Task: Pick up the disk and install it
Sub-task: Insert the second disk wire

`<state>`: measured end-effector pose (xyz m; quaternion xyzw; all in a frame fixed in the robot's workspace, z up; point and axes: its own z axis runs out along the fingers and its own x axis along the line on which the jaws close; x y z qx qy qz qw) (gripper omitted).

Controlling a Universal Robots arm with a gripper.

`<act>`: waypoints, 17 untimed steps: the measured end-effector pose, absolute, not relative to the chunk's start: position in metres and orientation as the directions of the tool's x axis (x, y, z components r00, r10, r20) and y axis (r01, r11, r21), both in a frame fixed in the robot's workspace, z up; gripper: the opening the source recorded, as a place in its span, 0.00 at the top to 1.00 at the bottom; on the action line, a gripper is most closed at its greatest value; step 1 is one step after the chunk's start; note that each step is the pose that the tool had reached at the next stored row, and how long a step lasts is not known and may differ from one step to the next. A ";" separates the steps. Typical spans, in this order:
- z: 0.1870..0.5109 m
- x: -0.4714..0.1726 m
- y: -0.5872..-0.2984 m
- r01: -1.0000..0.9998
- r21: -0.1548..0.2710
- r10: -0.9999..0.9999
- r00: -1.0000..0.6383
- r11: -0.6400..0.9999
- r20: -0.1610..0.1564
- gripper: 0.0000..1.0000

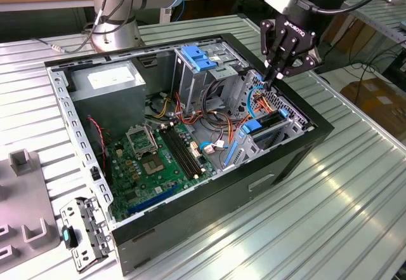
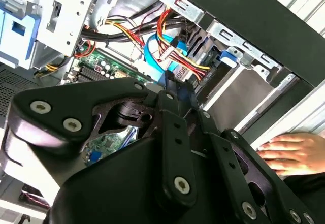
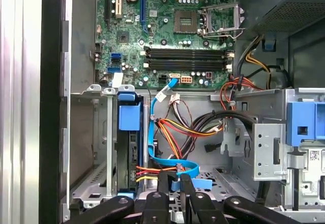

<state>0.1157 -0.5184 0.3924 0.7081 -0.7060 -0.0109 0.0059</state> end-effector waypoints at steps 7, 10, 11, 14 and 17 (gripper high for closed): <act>0.379 0.117 -0.517 -1.000 0.024 -0.999 0.003 -0.002 0.040 0.76; 0.376 0.117 -0.517 -1.000 0.024 -0.999 0.003 -0.002 0.051 0.85; 0.375 0.117 -0.516 -1.000 0.024 -0.999 0.003 -0.002 0.052 0.85; 0.373 0.117 -0.516 -1.000 0.024 -0.998 0.003 -0.001 0.064 0.84; 0.370 0.118 -0.515 -1.000 0.024 -0.996 0.003 -0.001 0.084 0.71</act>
